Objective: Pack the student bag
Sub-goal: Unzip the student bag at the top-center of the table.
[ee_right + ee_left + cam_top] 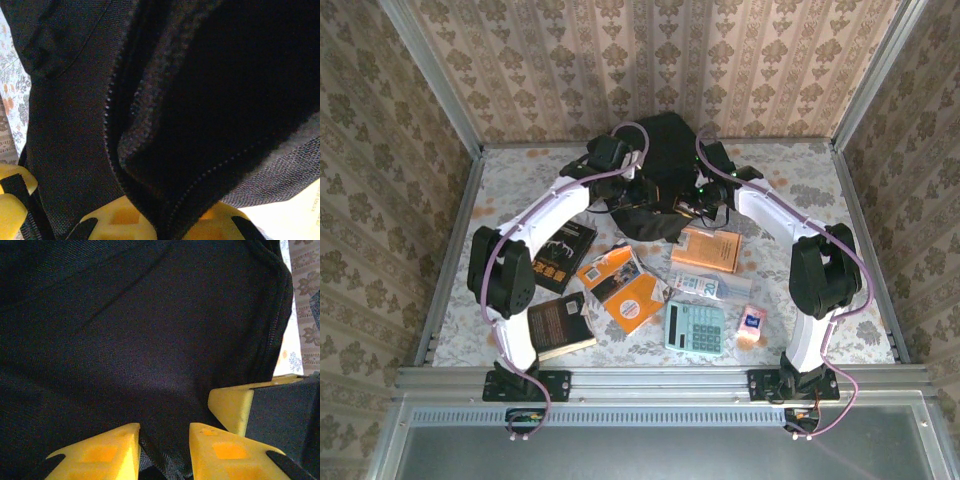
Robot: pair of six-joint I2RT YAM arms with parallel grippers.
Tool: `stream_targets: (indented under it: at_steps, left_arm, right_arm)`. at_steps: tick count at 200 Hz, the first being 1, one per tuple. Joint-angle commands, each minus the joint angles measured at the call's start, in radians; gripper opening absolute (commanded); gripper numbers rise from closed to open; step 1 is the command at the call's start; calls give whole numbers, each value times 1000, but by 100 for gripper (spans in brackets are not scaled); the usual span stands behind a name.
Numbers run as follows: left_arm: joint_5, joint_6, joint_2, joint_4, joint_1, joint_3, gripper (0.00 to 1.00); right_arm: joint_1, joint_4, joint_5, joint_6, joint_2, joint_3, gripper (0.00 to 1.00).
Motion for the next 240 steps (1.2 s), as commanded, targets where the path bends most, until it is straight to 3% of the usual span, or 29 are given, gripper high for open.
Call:
stream_targets:
  at_steps: [1,75,105,126,194,240]
  left_arm:
    - [42,-49,22,-64,12,49,32]
    - [153,-118,54,-33,9,29,26]
    - [155,-117,72,-34,7,40,16]
    - [141,-107,88,-55,6,61,0]
    - [-26,-24,84,-100,3,156,0]
    - [-6,-8,169,-112,-1,210,0]
  right_arm:
    - [-2,24,-47,-32,5,-13,1]
    - [-2,40,-61,-27,20,-16,1]
    - [-2,40,-63,-28,16,-17,0]
    - [0,40,-64,-33,6,-20,0]
    - [16,70,-71,-179,-44,-79,3]
    - [44,100,-72,-296,-105,-111,3]
